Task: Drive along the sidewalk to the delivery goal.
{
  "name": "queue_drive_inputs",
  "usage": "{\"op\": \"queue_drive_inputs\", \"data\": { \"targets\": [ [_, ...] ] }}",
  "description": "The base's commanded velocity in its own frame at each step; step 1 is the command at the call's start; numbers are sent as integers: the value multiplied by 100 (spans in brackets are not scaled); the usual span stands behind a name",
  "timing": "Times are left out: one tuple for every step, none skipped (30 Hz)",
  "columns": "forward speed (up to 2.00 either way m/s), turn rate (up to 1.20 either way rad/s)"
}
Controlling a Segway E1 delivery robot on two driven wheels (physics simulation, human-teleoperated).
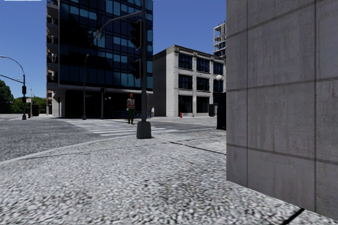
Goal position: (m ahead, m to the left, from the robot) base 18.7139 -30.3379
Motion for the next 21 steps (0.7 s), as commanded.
{"op": "queue_drive_inputs", "data": {
  "targets": [
    [168, 120],
    [168, 73],
    [168, 21],
    [168, 5],
    [168, 0],
    [168, 0],
    [168, 0],
    [168, 0],
    [168, 0],
    [168, 0],
    [168, 0],
    [168, 0],
    [168, 0],
    [168, 0],
    [168, 0],
    [168, 0],
    [168, 0],
    [168, 0],
    [168, 0],
    [168, 0],
    [168, 0]
  ]
}}
